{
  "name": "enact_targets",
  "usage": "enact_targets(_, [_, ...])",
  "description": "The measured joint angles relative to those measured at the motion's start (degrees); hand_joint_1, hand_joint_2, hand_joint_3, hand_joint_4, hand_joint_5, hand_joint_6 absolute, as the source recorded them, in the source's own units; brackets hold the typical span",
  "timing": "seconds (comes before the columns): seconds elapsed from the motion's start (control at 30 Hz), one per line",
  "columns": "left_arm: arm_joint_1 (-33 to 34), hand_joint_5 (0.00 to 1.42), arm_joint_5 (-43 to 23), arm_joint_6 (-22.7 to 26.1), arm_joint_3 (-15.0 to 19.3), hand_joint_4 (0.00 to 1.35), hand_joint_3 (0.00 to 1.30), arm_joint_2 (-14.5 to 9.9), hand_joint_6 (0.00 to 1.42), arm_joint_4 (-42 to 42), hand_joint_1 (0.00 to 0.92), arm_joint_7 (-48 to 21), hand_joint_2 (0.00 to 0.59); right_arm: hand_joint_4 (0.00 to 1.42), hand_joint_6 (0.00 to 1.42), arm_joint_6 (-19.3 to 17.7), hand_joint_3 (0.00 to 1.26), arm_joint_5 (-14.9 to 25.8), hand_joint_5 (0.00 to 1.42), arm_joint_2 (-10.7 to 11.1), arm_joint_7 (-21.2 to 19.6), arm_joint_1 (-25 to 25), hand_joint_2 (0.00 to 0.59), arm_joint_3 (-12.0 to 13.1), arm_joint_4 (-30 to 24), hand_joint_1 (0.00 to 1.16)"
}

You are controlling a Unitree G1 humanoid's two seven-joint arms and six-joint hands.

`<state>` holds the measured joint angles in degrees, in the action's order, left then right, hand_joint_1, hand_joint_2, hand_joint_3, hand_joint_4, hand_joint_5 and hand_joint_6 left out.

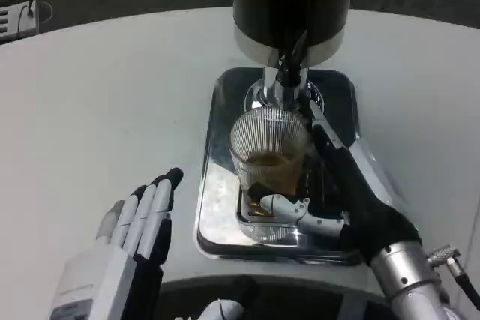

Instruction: Grasp the cup under the faucet to collect the drink, then remove the cup.

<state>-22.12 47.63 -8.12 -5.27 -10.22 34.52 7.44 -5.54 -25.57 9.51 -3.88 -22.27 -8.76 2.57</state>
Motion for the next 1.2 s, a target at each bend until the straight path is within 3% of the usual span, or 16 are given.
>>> enact_targets(1.2, [-0.5, 0.0, -0.44, 1.18, 1.99, 0.0, 0.0, -0.01, 0.0, 1.15, 0.0, -1.88, 0.165, 0.1, 0.23, -1.33, 0.0, 0.79, 0.13, -2.71, -3.14, -6.5, 0.212, -1.43, 7.98, 0.64])
